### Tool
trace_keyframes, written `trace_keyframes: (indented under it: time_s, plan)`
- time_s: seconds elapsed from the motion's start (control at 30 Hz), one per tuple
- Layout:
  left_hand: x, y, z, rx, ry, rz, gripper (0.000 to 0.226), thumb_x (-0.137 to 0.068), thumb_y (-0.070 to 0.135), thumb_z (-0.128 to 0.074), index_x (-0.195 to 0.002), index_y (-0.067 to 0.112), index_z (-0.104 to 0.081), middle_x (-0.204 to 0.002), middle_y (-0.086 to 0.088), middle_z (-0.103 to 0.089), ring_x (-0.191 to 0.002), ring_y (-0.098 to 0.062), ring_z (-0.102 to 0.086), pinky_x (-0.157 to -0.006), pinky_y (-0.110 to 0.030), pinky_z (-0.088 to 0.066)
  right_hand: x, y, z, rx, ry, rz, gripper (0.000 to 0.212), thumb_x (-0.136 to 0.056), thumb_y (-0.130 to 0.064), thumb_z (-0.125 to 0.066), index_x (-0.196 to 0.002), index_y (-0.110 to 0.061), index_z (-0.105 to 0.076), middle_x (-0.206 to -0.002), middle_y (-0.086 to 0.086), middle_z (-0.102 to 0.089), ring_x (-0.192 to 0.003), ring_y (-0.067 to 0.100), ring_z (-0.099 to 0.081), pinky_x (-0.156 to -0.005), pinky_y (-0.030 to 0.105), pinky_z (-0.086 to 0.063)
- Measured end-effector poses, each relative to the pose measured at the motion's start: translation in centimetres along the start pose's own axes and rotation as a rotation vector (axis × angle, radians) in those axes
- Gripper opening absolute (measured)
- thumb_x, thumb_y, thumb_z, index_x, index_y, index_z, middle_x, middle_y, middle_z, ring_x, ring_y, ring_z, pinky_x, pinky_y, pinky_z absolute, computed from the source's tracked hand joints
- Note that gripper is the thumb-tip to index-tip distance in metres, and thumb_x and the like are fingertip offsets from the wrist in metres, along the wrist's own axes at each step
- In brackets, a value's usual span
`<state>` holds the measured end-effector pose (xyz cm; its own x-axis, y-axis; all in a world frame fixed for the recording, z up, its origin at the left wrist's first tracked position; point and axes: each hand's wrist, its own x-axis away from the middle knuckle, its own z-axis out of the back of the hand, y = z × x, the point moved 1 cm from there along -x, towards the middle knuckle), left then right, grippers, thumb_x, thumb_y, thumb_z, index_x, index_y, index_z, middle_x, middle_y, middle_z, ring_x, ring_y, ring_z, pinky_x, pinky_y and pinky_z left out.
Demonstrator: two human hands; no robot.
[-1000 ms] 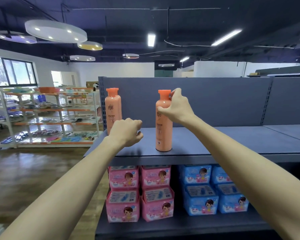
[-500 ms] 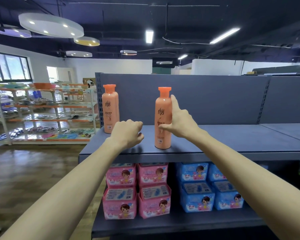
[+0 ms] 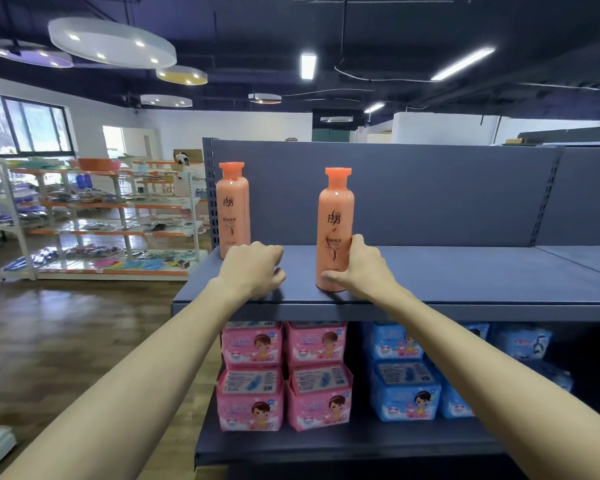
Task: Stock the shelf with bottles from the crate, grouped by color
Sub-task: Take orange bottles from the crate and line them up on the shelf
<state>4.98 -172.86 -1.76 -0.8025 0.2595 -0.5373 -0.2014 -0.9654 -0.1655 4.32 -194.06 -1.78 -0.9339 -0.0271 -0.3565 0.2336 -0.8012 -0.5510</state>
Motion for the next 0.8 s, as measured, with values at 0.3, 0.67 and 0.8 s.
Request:
trace_keyframes:
  time_s: [0.3, 0.67, 0.8]
  plan:
    - [1.7, -3.9, -0.6, -0.055, -0.033, 0.013, 0.024, -0.088, 0.036, -0.048, -0.101, 0.017, -0.056, -0.093, -0.007, -0.065, -0.082, -0.031, -0.061, -0.069, -0.034, -0.047, -0.8, -3.8, -3.5, -0.001, -0.039, 0.076, 0.049, -0.085, -0.034, -0.074, -0.108, -0.009, -0.038, -0.114, 0.014, -0.057, -0.101, 0.034, -0.058, -0.073, 0.036, -0.045]
    - [4.1, -10.1, -0.3, -0.076, -0.072, 0.08, 0.023, -0.088, 0.039, -0.049, -0.098, 0.018, -0.055, -0.092, -0.006, -0.065, -0.082, -0.029, -0.062, -0.064, -0.034, -0.043, -2.3, -11.2, -9.1, -0.039, -0.136, 0.153, 0.049, -0.086, -0.031, -0.072, -0.111, -0.01, -0.036, -0.113, 0.014, -0.055, -0.102, 0.033, -0.057, -0.074, 0.037, -0.046]
    - [4.6, -11.5, -0.7, -0.051, -0.078, 0.104, 0.024, -0.085, 0.038, -0.052, -0.099, 0.019, -0.055, -0.094, -0.006, -0.066, -0.085, -0.03, -0.062, -0.068, -0.034, -0.046, -3.0, -13.1, -11.0, -0.036, -0.142, 0.14, 0.049, -0.086, -0.031, -0.072, -0.11, -0.01, -0.035, -0.115, 0.015, -0.055, -0.102, 0.035, -0.057, -0.073, 0.038, -0.046]
